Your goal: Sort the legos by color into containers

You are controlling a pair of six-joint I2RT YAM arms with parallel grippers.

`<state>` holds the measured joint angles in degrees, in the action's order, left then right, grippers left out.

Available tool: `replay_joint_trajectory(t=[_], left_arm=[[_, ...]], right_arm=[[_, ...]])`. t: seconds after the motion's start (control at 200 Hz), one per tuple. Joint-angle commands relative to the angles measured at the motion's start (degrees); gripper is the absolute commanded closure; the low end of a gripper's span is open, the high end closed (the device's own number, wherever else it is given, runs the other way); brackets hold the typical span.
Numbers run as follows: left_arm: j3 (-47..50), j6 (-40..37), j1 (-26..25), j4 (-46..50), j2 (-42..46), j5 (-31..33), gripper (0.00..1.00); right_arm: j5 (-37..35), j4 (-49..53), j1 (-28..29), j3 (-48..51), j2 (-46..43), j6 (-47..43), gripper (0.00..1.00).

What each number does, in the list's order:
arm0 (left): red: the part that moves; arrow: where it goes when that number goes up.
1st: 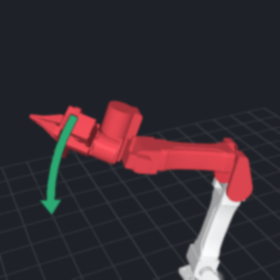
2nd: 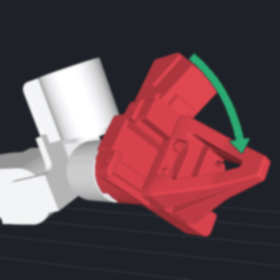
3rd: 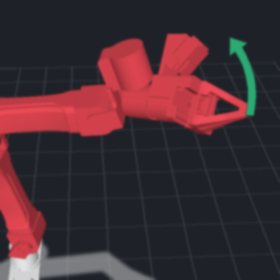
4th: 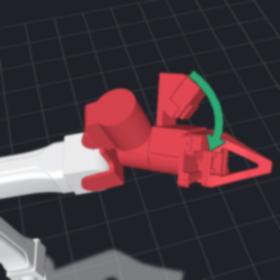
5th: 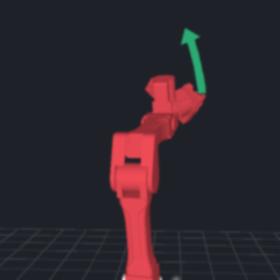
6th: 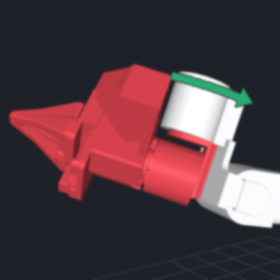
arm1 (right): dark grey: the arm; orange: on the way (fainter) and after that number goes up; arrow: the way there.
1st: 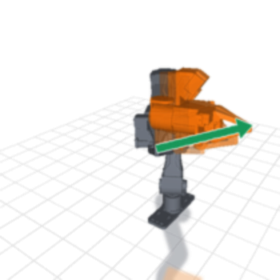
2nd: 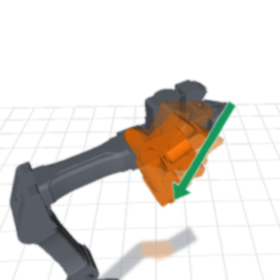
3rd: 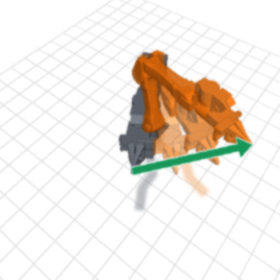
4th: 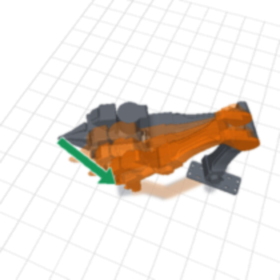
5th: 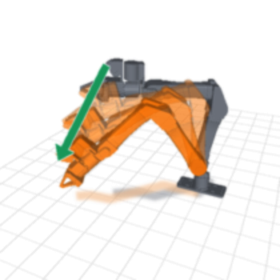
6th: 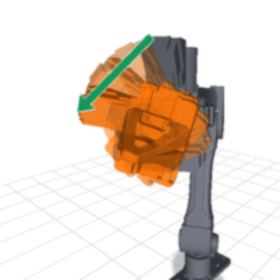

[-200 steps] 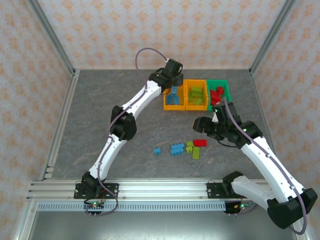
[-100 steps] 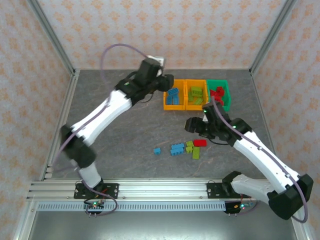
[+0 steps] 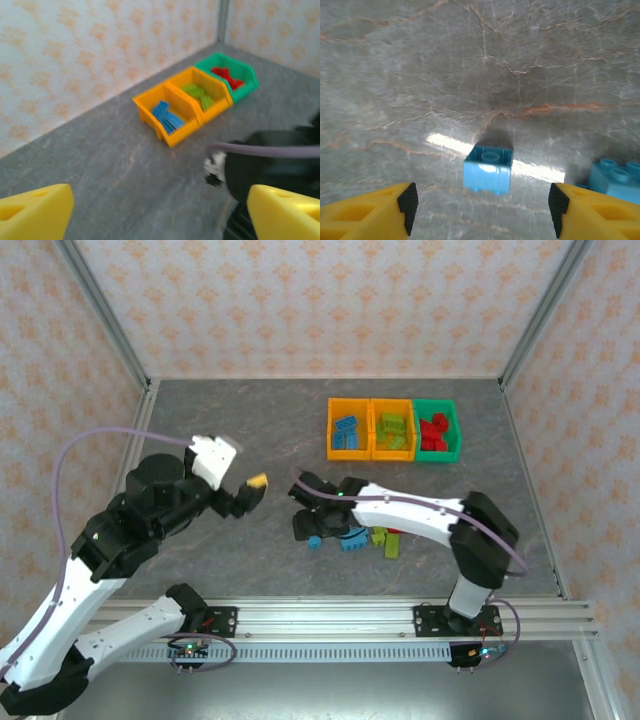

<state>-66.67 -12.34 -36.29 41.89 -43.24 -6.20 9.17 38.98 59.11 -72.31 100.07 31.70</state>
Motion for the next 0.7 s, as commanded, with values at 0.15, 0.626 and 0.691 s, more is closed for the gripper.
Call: replay_joint_trajectory(t=[0.15,0.626,0.691], left_arm=[[16.19,-19.45,-0.29,-2.03,10.01,-7.82,0.0],[19.02,-23.62,-0.32,-1.81,11.6,-13.05,0.0],[19.26,-23.72,-0.27,-2.26,11.6,-13.31,0.0]], right_arm=[[-5.54,5.23,1.26,-5.36,9.71,-1.48,0.36],[-5.16,4.49,1.14,-3.67,4.57,0.41,0.72],[-7.08,4.74,0.14,-3.85,1.66,0.76,0.73]])
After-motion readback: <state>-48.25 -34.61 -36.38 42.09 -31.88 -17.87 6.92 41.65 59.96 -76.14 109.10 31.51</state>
